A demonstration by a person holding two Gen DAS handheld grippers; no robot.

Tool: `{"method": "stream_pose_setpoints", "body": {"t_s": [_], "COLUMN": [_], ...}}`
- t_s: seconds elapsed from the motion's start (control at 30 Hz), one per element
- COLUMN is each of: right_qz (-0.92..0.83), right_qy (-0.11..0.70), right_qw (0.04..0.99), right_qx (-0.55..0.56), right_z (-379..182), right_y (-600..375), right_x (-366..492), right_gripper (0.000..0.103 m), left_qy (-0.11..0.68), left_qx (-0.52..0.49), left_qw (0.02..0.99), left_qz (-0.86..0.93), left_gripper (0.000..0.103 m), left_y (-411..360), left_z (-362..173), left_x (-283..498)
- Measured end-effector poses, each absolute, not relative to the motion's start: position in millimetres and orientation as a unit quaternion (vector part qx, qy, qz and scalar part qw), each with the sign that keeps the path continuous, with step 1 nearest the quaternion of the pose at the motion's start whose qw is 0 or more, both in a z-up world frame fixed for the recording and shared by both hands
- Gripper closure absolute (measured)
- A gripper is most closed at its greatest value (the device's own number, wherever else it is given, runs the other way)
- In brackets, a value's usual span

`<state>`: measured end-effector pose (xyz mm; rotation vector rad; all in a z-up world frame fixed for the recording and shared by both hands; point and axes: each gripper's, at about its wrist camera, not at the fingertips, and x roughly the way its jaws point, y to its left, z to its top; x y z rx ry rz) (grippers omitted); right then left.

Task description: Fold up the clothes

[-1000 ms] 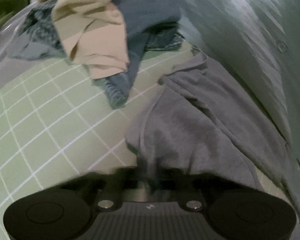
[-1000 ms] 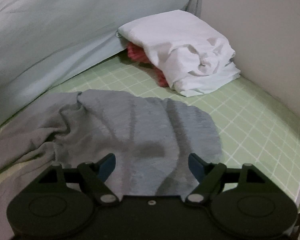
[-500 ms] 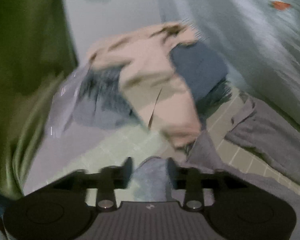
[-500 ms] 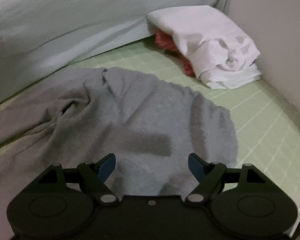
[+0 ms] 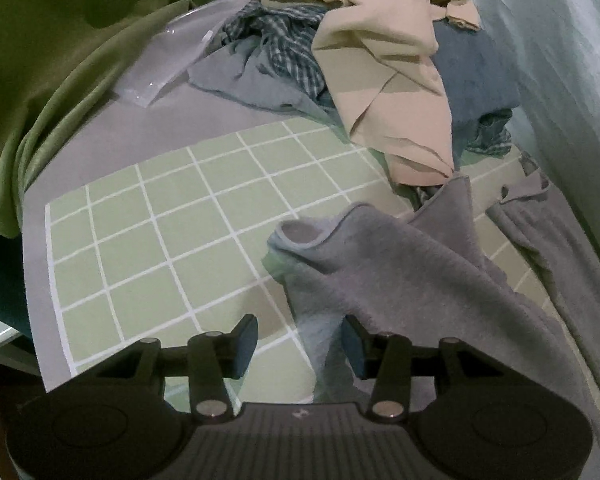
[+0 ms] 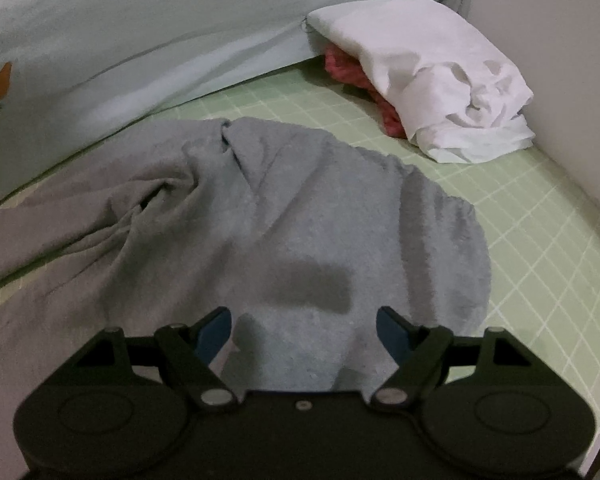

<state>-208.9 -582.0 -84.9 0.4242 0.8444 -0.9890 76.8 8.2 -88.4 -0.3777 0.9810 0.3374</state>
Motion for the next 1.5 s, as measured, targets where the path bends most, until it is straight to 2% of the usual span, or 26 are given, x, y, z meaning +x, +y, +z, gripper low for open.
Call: {"method": "stream_pose_setpoints", "body": {"t_s": [0.07,0.13,0.17,0.2,0.27,0.47,0.67,0.77,0.8,0.87,1.07,1.4,1.43,1.47,1.5], "right_qz": [-0.453,-0.451,-0.45,-0.449,-0.448,-0.437,-0.426,-0.422,-0.421,-0.42,-0.415,-0.442,-0.445,-0.447,-0.448], "right_qy": [0.391,0.392,0.392,0.393,0.394,0.396,0.412,0.419,0.42,0.421,0.417,0.425,0.428,0.431,0.434], "right_qw": [0.777,0.779,0.78,0.781,0.782,0.788,0.786,0.783,0.782,0.782,0.789,0.772,0.769,0.766,0.763], "right_qx": [0.192,0.188,0.187,0.185,0.182,0.175,0.175,0.181,0.183,0.186,0.176,0.168,0.167,0.169,0.17], "right_z": [-84.1,-83.3,-83.2,-83.2,-83.9,-82.8,-90.6,-95.7,-96.8,-97.8,-92.3,-83.1,-82.9,-83.5,-84.2], "right_y": [-580.2,-578.6,-577.6,-576.7,-575.4,-568.2,-554.8,-550.4,-550.1,-547.9,-535.5,-523.9,-523.3,-522.5,-521.5], "right_x": [-206.1,-203.4,-202.2,-201.3,-199.9,-202.6,-215.4,-218.5,-218.5,-217.0,-207.8,-199.8,-198.8,-197.6,-196.4], "right_gripper": [0.023,0.023,0.023,0.023,0.023,0.023,0.023,0.023,0.023,0.023,0.023,0.023,0.023,0.023,0.023], "left_qy": [0.465,0.462,0.463,0.463,0.462,0.473,0.494,0.486,0.481,0.465,0.446,0.475,0.473,0.471,0.471], "left_qx": [-0.172,-0.169,-0.173,-0.175,-0.178,-0.161,-0.155,-0.133,-0.124,-0.115,-0.102,-0.088,-0.082,-0.068,-0.062], "left_qw": [0.853,0.856,0.855,0.855,0.855,0.847,0.832,0.843,0.848,0.861,0.884,0.874,0.876,0.878,0.879], "left_qz": [0.162,0.16,0.158,0.158,0.154,0.184,0.197,0.186,0.184,0.171,0.102,0.056,0.055,0.054,0.048], "left_gripper": [0.06,0.078,0.096,0.099,0.102,0.103,0.101,0.096,0.084,0.069,0.05,0.051,0.053,0.064,0.093], "left_y": [6.3,5.4,5.6,6.6,8.8,27.6,42.0,41.9,41.4,39.9,23.6,-8.1,-10.7,-13.6,-14.1], "left_z": [-89.8,-90.1,-90.8,-91.4,-92.1,-90.9,-93.1,-84.9,-81.3,-72.7,-60.5,-91.2,-92.8,-93.2,-93.8], "left_x": [79.9,83.1,84.7,85.3,85.2,54.5,9.3,7.5,8.1,16.9,70.8,141.3,143.4,144.9,146.3]}}
